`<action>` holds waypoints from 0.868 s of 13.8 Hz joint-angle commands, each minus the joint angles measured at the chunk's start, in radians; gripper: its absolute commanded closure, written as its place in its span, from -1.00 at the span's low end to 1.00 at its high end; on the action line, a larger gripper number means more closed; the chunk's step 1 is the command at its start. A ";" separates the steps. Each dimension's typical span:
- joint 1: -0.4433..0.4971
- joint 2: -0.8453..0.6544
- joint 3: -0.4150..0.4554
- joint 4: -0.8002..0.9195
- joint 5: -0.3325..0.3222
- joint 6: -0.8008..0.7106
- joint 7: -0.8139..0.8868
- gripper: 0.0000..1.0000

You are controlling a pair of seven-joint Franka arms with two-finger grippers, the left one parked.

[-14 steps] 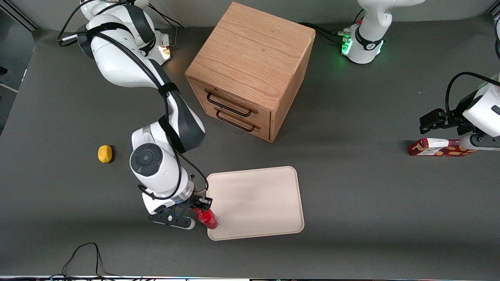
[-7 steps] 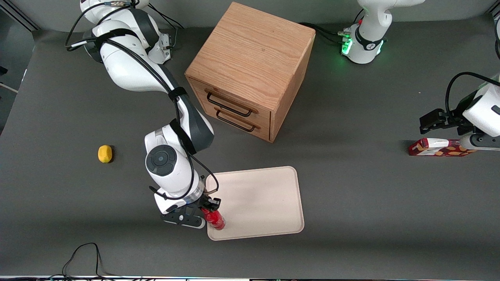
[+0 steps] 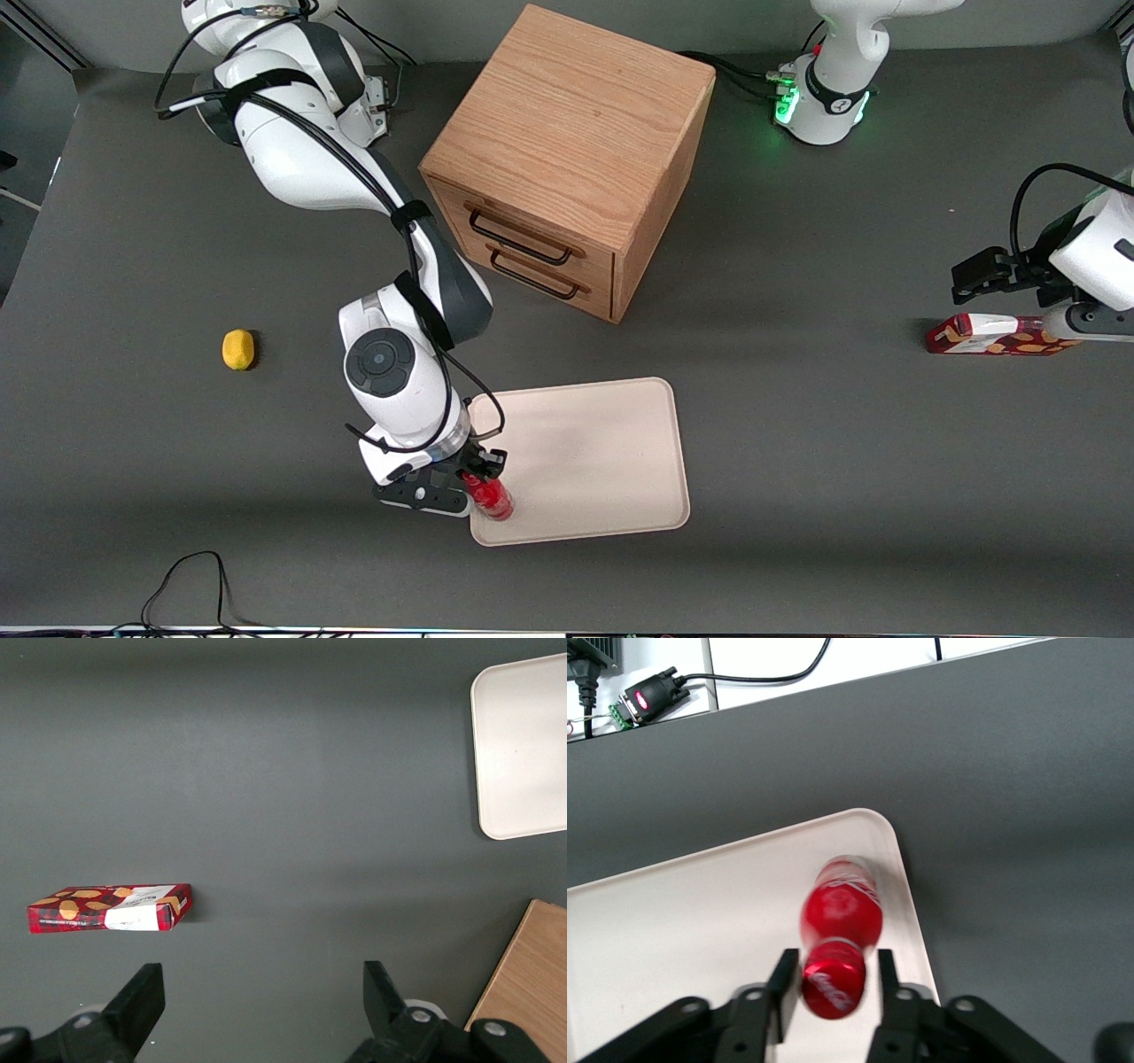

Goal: Place coke bottle on tray
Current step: 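Lower the bottle onto the tray and open the right gripper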

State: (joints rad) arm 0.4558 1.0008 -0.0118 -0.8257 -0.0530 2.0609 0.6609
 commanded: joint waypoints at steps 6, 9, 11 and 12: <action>0.015 0.016 -0.005 0.033 -0.028 -0.001 0.054 -0.99; 0.015 0.013 -0.007 0.033 -0.028 -0.015 0.052 -0.99; 0.015 0.007 -0.007 0.033 -0.028 -0.051 0.051 -0.99; 0.014 -0.001 -0.007 0.033 -0.028 -0.077 0.051 -0.99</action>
State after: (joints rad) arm 0.4619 1.0007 -0.0119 -0.8221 -0.0596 2.0374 0.6759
